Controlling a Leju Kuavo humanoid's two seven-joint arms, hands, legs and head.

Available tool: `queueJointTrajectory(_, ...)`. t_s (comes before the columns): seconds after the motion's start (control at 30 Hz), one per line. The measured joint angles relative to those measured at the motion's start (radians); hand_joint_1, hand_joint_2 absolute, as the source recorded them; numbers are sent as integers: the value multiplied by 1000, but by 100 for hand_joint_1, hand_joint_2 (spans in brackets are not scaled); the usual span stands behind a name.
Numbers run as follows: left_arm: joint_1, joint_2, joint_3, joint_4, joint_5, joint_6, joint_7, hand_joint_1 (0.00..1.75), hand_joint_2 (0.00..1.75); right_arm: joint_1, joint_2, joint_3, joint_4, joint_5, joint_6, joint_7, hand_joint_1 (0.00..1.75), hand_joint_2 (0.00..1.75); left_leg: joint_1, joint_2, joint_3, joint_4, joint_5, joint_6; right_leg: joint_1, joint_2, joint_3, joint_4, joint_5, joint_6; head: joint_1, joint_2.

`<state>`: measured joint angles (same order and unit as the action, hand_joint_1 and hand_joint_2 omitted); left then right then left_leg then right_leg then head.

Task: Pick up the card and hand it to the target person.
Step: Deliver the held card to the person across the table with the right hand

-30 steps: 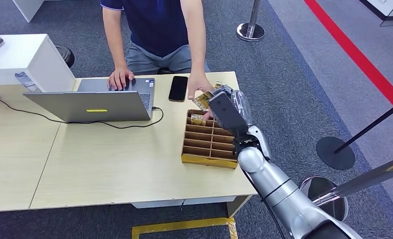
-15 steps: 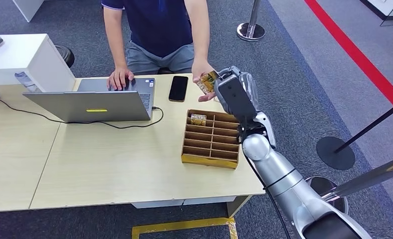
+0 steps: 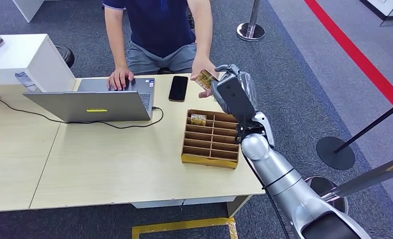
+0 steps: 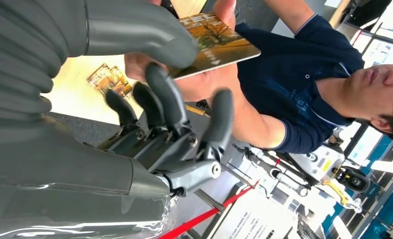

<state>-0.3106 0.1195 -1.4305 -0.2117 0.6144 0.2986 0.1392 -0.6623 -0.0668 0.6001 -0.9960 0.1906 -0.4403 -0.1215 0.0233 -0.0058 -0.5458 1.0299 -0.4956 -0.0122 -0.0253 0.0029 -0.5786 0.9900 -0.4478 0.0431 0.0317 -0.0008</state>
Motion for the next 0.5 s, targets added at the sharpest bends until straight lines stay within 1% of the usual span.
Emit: queueJointTrajectory(0.5,1,0,0,0,5,1,-8,0,0,1,-8,-8,0,-38,-10,11,0,175,0,0,0,0,0,0,0,0,0,0,0,0,0,0)
